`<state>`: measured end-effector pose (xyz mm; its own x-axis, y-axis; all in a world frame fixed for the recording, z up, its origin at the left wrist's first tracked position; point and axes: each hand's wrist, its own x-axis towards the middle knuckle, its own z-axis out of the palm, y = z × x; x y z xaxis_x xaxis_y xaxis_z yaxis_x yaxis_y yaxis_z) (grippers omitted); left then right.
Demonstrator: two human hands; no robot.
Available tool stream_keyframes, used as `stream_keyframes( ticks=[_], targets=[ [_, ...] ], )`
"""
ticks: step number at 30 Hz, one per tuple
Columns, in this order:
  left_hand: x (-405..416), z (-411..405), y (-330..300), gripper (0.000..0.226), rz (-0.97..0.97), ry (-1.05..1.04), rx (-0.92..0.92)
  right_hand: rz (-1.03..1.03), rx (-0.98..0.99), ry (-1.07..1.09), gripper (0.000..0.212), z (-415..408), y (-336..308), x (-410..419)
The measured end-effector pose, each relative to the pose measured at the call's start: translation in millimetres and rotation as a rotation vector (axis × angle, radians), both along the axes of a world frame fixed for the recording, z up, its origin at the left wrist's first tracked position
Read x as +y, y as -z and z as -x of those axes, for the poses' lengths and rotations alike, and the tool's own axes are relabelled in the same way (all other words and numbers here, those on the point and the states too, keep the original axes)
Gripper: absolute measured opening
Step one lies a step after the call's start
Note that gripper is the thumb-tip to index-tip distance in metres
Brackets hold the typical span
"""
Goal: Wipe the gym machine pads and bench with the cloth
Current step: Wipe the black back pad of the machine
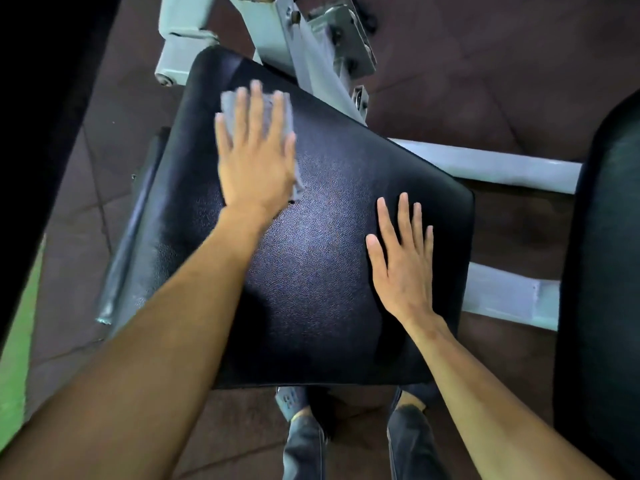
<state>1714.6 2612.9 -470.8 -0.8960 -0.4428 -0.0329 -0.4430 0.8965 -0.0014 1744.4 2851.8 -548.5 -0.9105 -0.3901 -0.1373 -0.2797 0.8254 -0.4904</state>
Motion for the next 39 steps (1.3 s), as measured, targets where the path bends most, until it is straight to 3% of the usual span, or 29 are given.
stream_keyframes(
  ticks=[4,8,13,18,20,24,29,35,39],
  targets=[
    [20.0,-72.5,-7.0,0.057,0.018,-0.111,0.060,0.025,-0.028,-0.013,0.056,0.2,-4.1,1.2],
    [104.3,-136.6,15.5,0.058,0.032,0.056,-0.038,0.044,-0.020,-0.012,0.055,-1.2,-4.5,4.1],
    [140.6,-70.7,35.3,0.057,-0.107,0.098,0.001,0.218,-0.010,0.016,0.050,-2.8,4.4,13.2],
    [118.9,-48.1,22.3,0.054,-0.433,0.179,0.091,0.530,-0.135,0.246,0.046,-0.9,-8.1,14.6],
    [88.4,-67.9,18.3,0.056,-0.317,0.181,0.156,0.577,-0.120,0.283,0.046,-3.5,-19.7,4.4],
    [52.1,-97.9,13.6,0.056,-0.065,0.041,0.143,0.400,0.037,0.181,0.051,-14.0,-37.5,-30.8],
    [49.3,-104.2,13.4,0.059,-0.055,0.027,0.162,0.121,-0.010,0.074,0.073,-14.7,-44.0,-78.1],
    [51.9,-107.0,8.6,0.060,-0.109,0.030,0.119,0.055,0.055,0.140,0.064,-13.5,-32.8,-89.2],
    [61.7,-121.0,3.9,0.061,-0.147,0.035,0.082,0.138,-0.049,0.145,0.055,-10.5,-37.8,-88.8]
  ],
)
